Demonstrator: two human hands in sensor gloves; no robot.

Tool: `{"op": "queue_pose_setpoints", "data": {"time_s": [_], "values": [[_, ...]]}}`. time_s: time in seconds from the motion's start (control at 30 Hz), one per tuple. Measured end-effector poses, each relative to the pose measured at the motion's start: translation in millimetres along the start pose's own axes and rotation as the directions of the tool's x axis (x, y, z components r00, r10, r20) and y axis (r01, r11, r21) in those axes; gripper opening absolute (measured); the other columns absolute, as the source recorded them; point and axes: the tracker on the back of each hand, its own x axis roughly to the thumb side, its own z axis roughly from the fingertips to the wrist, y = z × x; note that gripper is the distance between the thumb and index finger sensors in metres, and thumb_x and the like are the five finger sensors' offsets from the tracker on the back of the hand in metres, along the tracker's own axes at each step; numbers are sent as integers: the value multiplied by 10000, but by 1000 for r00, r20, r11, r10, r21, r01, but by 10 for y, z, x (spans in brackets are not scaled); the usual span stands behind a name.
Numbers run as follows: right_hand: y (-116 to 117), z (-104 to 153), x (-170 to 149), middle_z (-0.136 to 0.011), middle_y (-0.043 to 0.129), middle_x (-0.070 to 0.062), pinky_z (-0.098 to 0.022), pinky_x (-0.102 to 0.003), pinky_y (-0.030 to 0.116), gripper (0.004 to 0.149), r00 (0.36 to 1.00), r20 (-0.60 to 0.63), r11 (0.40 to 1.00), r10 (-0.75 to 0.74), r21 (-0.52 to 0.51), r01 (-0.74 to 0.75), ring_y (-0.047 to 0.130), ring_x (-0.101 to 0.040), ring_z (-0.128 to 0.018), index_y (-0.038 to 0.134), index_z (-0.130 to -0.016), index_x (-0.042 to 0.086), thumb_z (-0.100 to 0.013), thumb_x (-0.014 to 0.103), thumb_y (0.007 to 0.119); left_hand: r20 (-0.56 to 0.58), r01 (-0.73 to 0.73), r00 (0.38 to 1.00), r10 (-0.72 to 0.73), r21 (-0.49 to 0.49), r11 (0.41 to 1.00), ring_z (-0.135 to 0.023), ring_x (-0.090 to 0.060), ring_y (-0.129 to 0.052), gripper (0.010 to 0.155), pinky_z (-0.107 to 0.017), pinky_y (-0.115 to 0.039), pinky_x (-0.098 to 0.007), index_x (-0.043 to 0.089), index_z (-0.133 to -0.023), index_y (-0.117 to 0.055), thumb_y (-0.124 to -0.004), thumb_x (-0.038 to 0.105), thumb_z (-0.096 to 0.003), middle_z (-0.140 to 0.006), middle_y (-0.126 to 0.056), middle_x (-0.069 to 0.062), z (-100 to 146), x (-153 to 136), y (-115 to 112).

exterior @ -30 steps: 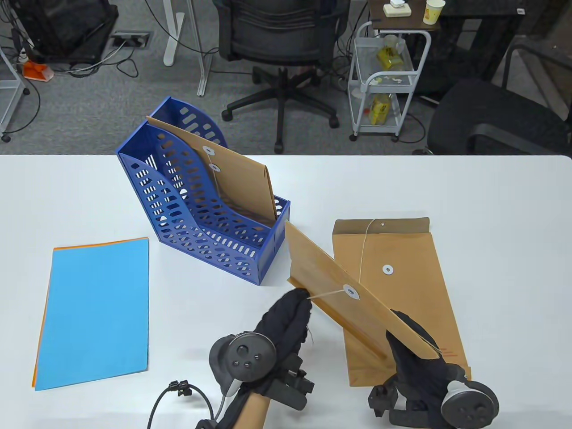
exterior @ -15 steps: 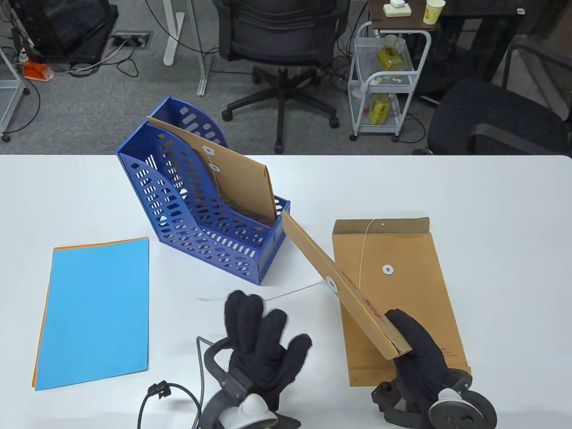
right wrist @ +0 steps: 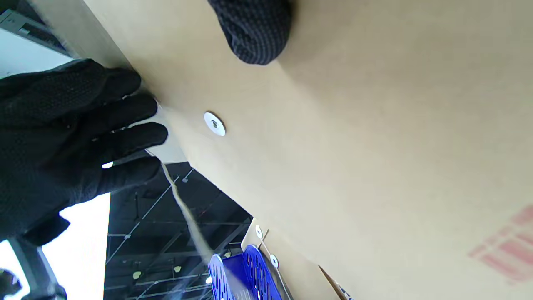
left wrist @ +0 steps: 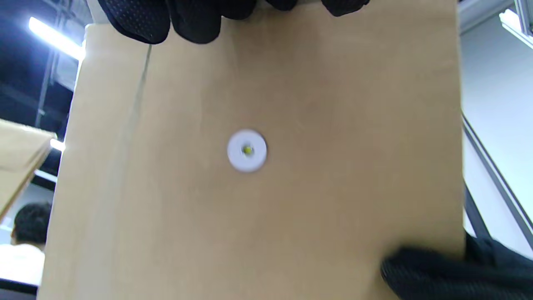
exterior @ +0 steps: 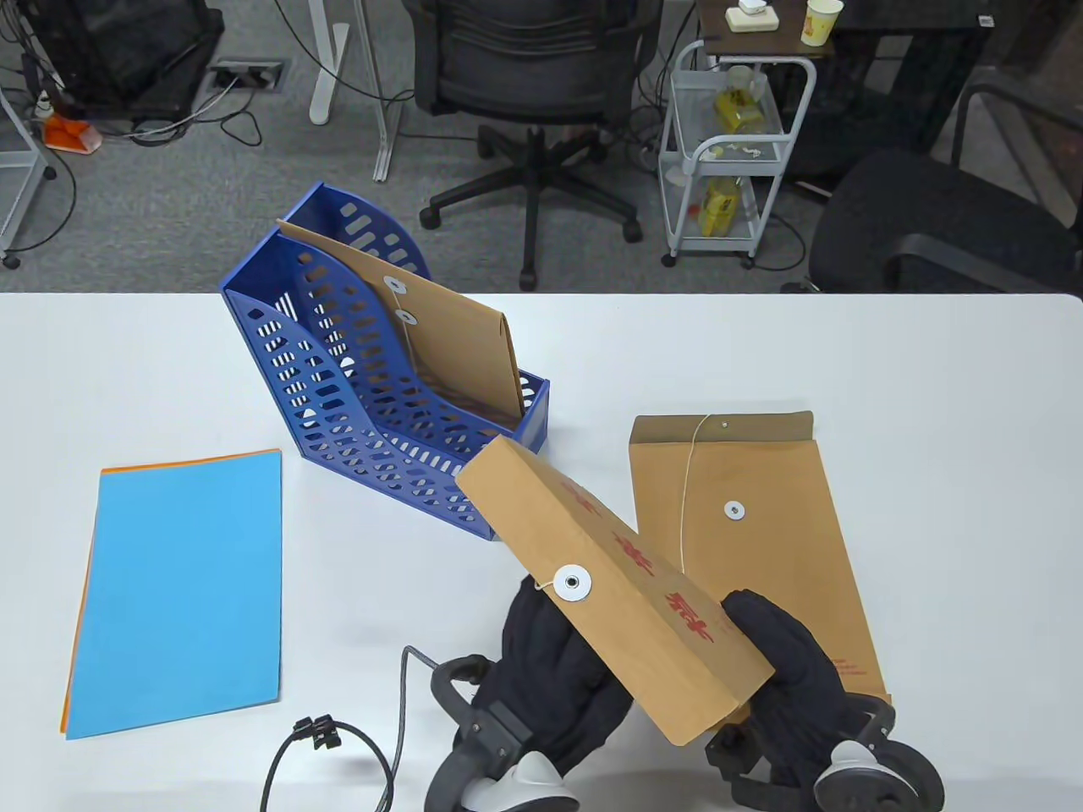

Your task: Pull cardstock from document pouches and stack

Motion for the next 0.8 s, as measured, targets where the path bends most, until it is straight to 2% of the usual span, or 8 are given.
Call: {"op": "queue_pose_setpoints", "data": {"time_s": [0.07, 0.2, 0.27, 0.37, 0.47, 0.57, 0.7, 0.8], "values": [[1, -2, 19, -1000, 786, 7, -640, -432, 767, 333, 999, 28, 999, 42, 1, -42, 871, -265, -869, 600, -1038, 319, -711, 328, 664, 19, 30, 999, -30, -27, 999, -1144, -460, -297, 589, -783, -442, -700, 178, -1217, -238, -496, 403, -738, -1284, -253, -172, -36, -48, 119], [6, -3, 21, -998, 788, 6, -643, -434, 764, 331, 998, 32, 999, 50, 3, -50, 871, -265, -868, 606, -1034, 320, -709, 327, 670, 42, 71, 997, -67, -112, 991, -1165, -403, -391, 511, -802, -434, -701, 212, -1197, -409, -497, 408, -733, -1258, -463, -136, -102, -120, 283], [9, -4, 10, -999, 786, 10, -645, -433, 763, 329, 998, 29, 998, 56, 3, -56, 869, -264, -870, 606, -1032, 325, -709, 329, 669, 30, 99, 995, -96, -108, 989, -1108, -362, -565, 468, -800, -465, -690, 214, -1156, -515, -509, 404, -728, -1138, -664, -92, -125, -146, 359], [10, -1, 15, -1003, 784, 13, -648, -440, 759, 326, 998, 32, 999, 49, 3, -50, 863, -266, -878, 608, -1028, 333, -707, 331, 672, 37, 178, 984, -174, -199, 964, -966, -265, -776, 451, -784, -565, -660, 213, -1116, -602, -569, 403, -708, -929, -842, -2, -170, -168, 415], [10, 4, 53, -1001, 786, 19, -651, -441, 757, 324, 994, 72, 996, 84, 5, -85, 862, -263, -880, 615, -1020, 343, -703, 335, 678, 70, 268, 963, -259, -319, 909, -909, -228, -822, 450, -779, -617, -628, 232, -1111, -599, -631, 388, -690, -862, -866, 36, -210, -147, 385], [14, 8, 84, -1001, 786, 22, -654, -444, 756, 322, 988, 110, 994, 111, 10, -113, 862, -262, -882, 618, -1017, 345, -701, 336, 680, 113, 392, 920, -376, -310, 866, -825, -202, -860, 532, -768, -656, -593, 249, -1120, -570, -723, 427, -642, -783, -883, 59, -239, -98, 338], [-12, 11, 102, -1001, 785, 22, -658, -444, 754, 325, 985, 127, 993, 116, -3, -117, 861, -263, -882, 617, -1020, 339, -701, 332, 681, 192, 549, 836, -514, -285, 786, -1138, -393, -459, 709, -806, -429, -720, 276, -1175, -462, -768, 515, -582, -1238, -498, -142, -233, -16, 305], [-27, 13, 105, -1000, 786, 22, -657, -447, 754, 322, 983, 140, 993, 122, -16, -121, 862, -264, -881, 620, -1017, 340, -701, 332, 681, 190, 438, 899, -395, -432, 788, -1175, -401, -390, 696, -821, -427, -713, 264, -1192, -417, -770, 442, -620, -1278, -427, -144, -285, -20, 286]]}}
